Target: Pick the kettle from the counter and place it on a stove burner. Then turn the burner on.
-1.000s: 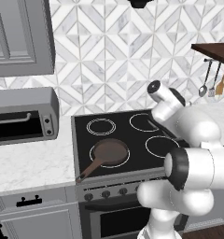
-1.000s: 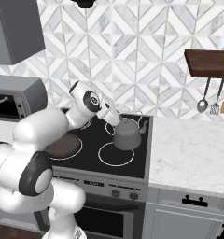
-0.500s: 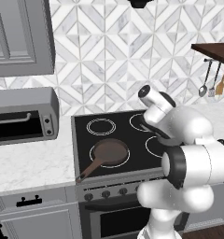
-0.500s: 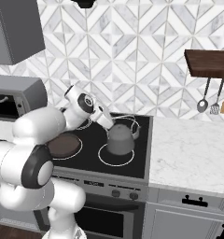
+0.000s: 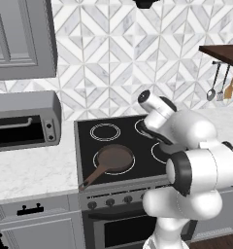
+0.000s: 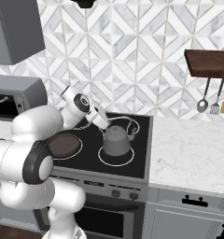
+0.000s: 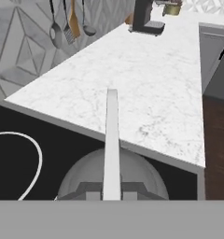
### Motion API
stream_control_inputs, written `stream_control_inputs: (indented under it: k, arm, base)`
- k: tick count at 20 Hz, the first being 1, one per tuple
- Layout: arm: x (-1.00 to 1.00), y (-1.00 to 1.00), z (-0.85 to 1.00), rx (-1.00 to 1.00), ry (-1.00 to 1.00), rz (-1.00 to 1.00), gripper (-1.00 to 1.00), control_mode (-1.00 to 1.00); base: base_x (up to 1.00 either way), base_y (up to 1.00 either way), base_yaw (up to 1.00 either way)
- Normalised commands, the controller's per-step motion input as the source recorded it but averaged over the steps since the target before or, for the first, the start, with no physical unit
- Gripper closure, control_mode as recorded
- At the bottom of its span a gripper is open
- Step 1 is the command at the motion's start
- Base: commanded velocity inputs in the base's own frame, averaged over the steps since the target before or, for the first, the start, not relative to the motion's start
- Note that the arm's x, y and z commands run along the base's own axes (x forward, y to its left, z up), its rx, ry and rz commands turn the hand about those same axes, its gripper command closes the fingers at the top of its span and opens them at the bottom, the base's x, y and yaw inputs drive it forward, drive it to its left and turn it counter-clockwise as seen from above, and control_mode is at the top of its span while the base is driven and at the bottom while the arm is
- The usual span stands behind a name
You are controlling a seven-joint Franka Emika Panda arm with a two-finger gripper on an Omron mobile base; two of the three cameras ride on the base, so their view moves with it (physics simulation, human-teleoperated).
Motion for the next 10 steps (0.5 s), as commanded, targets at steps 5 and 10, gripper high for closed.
stream_control_inputs:
  k: [5,10]
  arm:
    - [0.0,0.07,-0.07,0.0,0.0,0.0,1.0,-1.0]
    - [0.11,0.02,-0.02,0.0,0.0,0.0,1.0,-1.0]
  base:
    - [0.0,0.0,0.0]
    - [0.0,0.0,0.0]
